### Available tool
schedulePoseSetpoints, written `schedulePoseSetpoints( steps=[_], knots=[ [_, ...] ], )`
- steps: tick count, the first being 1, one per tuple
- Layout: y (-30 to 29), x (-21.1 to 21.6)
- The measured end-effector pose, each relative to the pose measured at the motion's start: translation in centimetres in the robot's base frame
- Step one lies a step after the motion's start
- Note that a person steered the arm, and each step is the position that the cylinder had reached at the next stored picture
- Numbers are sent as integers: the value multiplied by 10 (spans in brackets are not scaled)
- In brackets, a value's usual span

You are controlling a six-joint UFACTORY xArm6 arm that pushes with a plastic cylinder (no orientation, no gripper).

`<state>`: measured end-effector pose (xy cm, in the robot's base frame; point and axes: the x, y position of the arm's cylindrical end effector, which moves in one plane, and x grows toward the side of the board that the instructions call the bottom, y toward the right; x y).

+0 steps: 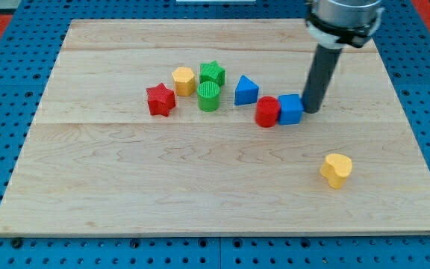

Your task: Push the blue cube and the red circle towards the bottom center

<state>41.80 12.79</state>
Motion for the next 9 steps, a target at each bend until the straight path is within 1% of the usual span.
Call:
schedulePoseSetpoints(
  steps=[1,2,3,5,6,7,9],
  knots=[
    [-17,-2],
    [-24,-17],
    [-52,-17],
    [-72,4],
    [-103,9],
    [-106,40],
    [-122,60]
  ],
)
